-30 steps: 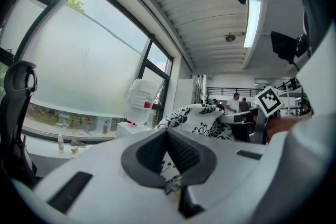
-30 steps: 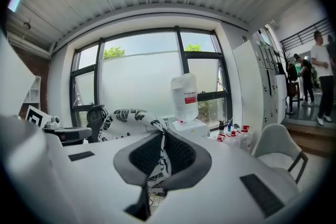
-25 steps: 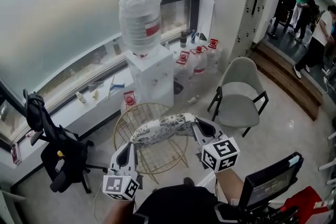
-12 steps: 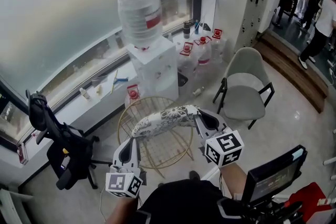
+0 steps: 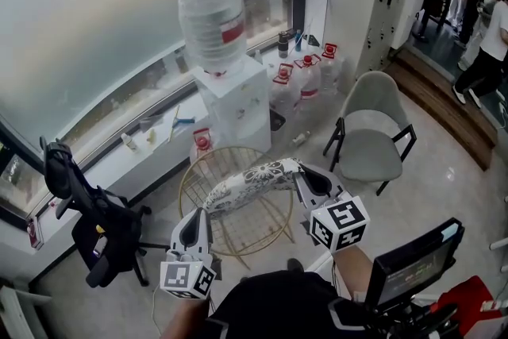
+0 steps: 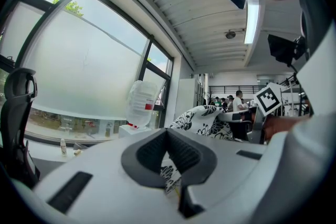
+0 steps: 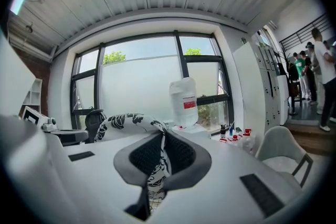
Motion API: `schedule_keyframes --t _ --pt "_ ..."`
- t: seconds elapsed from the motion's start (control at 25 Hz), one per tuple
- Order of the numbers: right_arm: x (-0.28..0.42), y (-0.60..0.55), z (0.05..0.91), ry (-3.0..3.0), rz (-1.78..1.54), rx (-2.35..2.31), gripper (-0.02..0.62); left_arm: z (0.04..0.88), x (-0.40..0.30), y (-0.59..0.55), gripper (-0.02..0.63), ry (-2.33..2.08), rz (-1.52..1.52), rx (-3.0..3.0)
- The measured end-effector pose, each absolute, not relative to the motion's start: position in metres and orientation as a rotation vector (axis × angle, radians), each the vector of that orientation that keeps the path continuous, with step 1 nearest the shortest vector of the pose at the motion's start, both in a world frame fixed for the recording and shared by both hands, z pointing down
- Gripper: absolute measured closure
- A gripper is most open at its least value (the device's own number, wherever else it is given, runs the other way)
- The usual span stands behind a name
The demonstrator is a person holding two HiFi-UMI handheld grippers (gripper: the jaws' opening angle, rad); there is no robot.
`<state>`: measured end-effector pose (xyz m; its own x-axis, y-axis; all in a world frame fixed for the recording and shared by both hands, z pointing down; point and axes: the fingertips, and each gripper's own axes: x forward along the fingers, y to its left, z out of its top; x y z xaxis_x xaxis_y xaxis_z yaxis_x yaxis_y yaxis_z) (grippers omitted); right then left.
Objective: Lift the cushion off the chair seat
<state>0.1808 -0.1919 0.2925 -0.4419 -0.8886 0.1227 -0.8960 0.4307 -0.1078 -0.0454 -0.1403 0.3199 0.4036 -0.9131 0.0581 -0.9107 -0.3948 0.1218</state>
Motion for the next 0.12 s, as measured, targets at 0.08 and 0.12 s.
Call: schedule_keyframes --t 0.08,0.12 --pt "0.1820 -0.1923 0.2926 -2.615 0.243 1.637 0.572 0.3205 -0.0439 -0.1399 0.601 -1.641 -0.027 2.522" --pt "0.1827 -0.1924 0.2928 -2.613 0.244 1.639 0.572 0.3209 -0.0432 -0.1396 0.601 -1.638 -0.027 2.524"
